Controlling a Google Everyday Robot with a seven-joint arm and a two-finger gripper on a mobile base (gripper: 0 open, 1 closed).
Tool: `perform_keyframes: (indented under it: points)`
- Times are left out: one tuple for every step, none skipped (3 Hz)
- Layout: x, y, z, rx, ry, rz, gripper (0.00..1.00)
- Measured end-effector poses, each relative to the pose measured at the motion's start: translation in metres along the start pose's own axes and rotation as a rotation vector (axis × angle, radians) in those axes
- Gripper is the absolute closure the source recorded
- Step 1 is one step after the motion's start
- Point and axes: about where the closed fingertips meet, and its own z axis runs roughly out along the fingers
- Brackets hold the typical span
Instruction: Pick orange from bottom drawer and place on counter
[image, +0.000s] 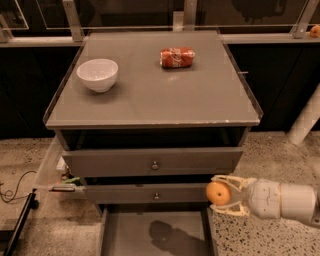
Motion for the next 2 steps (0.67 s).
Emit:
perform_keyframes:
  points:
    - [-0.053, -0.044, -0.032, 0.021, -0.002, -0.046, 1.00]
    - [-0.073, -0.089, -0.044, 0.015, 0.006, 0.000, 1.00]
